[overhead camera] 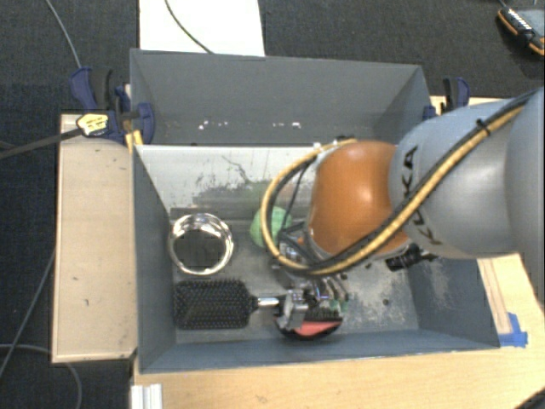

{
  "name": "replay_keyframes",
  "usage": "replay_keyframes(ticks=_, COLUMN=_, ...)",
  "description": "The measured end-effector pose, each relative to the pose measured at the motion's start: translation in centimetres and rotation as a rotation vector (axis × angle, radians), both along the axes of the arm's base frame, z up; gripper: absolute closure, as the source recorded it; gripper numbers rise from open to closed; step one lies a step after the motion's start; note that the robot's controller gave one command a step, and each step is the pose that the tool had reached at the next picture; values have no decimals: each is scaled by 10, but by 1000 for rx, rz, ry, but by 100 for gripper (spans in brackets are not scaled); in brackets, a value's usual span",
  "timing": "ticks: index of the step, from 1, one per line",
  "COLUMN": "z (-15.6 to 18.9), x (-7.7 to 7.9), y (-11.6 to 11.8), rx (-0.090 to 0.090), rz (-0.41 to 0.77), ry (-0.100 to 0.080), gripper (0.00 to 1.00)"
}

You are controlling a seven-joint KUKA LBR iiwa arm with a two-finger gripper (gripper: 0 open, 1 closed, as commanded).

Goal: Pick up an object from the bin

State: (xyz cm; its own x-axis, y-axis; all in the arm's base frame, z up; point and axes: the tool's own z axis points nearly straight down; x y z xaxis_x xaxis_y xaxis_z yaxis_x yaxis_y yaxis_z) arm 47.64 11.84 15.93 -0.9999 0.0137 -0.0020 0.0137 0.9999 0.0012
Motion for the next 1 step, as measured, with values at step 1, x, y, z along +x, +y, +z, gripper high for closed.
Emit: replay_keyframes(ticks=1, z=0, x=0, y=0, rx=0, rz=0, ry=0, gripper=0)
